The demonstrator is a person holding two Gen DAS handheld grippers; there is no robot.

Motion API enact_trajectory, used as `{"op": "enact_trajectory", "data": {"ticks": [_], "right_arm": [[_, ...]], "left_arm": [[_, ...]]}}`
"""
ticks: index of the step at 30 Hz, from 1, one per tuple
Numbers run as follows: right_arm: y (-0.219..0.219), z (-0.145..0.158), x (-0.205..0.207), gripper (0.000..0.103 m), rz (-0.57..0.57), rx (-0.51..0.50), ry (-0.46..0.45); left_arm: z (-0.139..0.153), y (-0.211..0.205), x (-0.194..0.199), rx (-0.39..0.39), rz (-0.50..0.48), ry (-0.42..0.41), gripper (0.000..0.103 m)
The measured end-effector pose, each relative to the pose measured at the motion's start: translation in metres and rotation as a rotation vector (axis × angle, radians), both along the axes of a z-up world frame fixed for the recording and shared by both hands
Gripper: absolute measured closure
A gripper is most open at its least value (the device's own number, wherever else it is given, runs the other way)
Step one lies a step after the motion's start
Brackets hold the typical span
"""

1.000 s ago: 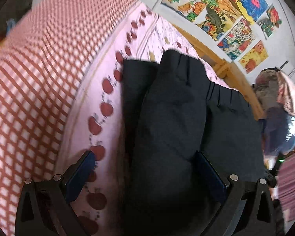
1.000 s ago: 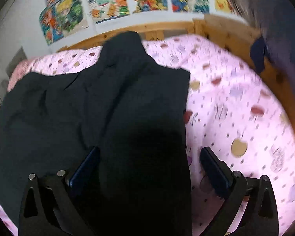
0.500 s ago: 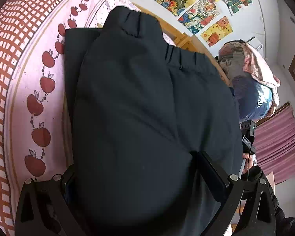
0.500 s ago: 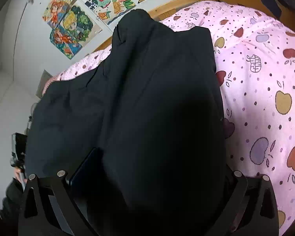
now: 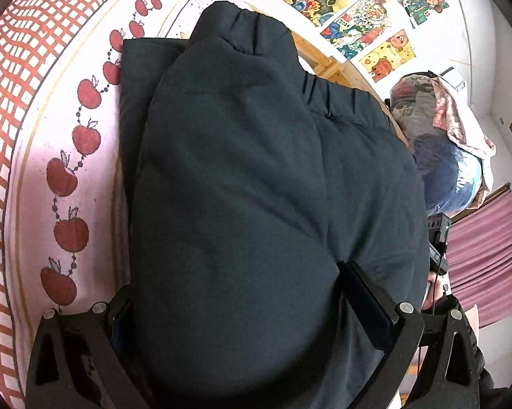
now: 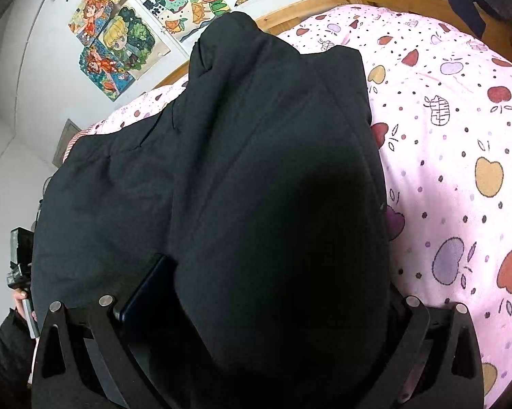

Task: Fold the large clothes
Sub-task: 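Press and smooth the folded jacket bundle with both grippers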

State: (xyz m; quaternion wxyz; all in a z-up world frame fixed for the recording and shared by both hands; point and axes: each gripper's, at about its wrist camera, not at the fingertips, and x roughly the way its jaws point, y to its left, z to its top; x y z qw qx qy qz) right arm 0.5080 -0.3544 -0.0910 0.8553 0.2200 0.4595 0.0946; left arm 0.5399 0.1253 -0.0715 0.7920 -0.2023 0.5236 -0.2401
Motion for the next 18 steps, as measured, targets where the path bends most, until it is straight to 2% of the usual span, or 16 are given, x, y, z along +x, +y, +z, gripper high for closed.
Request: {"op": "enact_trajectory", "data": {"ticks": [8, 11, 14, 16, 17, 18], "right_arm": [[0.015, 0.006, -0.006, 0.001, -0.07, -0.027, 0.032], [0.021, 0.009, -0.011, 0.006, -0.102, -0.057, 0.013], [0.03, 0.016, -0.019, 0.024, -0.128, -0.094, -0.015], [0.032, 0.021, -0.026, 0.041, -0.132, -0.106, -0.022], [0.033, 0.025, -0.028, 0.045, -0.135, -0.109, -0.022], [0.034, 0.028, -0.03, 0.054, -0.14, -0.113, -0.021]], "left_arm": [[0.005, -0.007, -0.004, 0.065, 0.07, 0.014, 0.001], [0.007, -0.008, -0.008, 0.077, 0.088, 0.007, 0.011], [0.012, -0.009, -0.011, 0.095, 0.119, 0.003, 0.026], [0.018, -0.011, -0.013, 0.103, 0.138, 0.001, 0.036], [0.02, -0.013, -0.014, 0.109, 0.144, -0.003, 0.042], [0.023, -0.014, -0.015, 0.115, 0.147, -0.009, 0.048]]}}
